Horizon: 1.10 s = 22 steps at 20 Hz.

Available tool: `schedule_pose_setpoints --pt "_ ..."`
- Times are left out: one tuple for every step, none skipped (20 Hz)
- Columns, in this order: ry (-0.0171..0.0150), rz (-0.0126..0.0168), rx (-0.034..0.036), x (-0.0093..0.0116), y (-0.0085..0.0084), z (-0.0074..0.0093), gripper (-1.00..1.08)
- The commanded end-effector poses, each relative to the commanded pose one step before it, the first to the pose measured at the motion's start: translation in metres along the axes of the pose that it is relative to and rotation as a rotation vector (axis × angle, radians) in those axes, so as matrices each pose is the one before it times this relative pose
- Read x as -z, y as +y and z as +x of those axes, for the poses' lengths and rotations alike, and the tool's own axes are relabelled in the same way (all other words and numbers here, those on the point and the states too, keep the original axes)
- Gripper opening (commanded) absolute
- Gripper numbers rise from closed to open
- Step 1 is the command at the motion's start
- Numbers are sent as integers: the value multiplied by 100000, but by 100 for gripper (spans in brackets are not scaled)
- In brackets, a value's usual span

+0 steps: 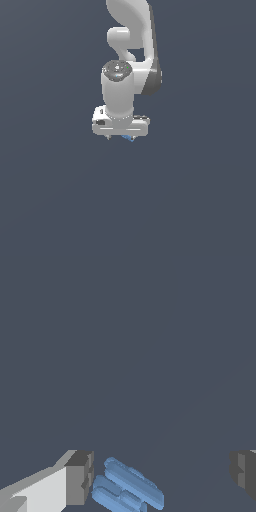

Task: Pick up the object and move it to a goal position.

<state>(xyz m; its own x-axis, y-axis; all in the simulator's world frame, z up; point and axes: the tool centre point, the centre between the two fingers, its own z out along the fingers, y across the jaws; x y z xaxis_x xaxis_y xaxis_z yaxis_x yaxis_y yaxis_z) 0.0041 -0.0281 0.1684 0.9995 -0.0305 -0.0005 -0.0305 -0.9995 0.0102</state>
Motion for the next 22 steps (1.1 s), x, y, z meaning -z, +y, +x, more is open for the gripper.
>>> schedule_pose_setpoints --pt "0 0 0 0 1 0 100" --pt "69 7 -2 33 6 15 100" --pt "153 20 -10 67 19 52 100" --pt "265 34 -16 120 32 82 100" --pt "375 47 -20 171 45 111 100" --pt "470 56 -21 213 58 142 100" --pt "544 62 -16 246 68 165 100" --pt "481 52 -2 217 60 140 100" --pt "357 37 11 159 46 107 100" --pt "252 25 22 111 32 72 100" --pt "135 13 27 58 18 38 100" --pt "0 0 0 -7 18 9 100" --pt "-65 -6 23 -26 -29 -26 100" --pt "-71 -7 -96 -20 -10 -19 100" --pt "-15 -1 -67 -3 10 3 100" --pt "12 1 97 -3 -6 -7 100" --pt "8 0 229 -18 -3 -21 100" --pt "0 -1 362 -35 -3 -38 100" --pt "-10 -2 500 -52 -8 -55 100" --pt "-19 -3 631 -69 -9 -72 100" --pt "-27 -4 767 -85 -13 -88 100" --pt "-33 -4 900 -100 -17 -104 100"
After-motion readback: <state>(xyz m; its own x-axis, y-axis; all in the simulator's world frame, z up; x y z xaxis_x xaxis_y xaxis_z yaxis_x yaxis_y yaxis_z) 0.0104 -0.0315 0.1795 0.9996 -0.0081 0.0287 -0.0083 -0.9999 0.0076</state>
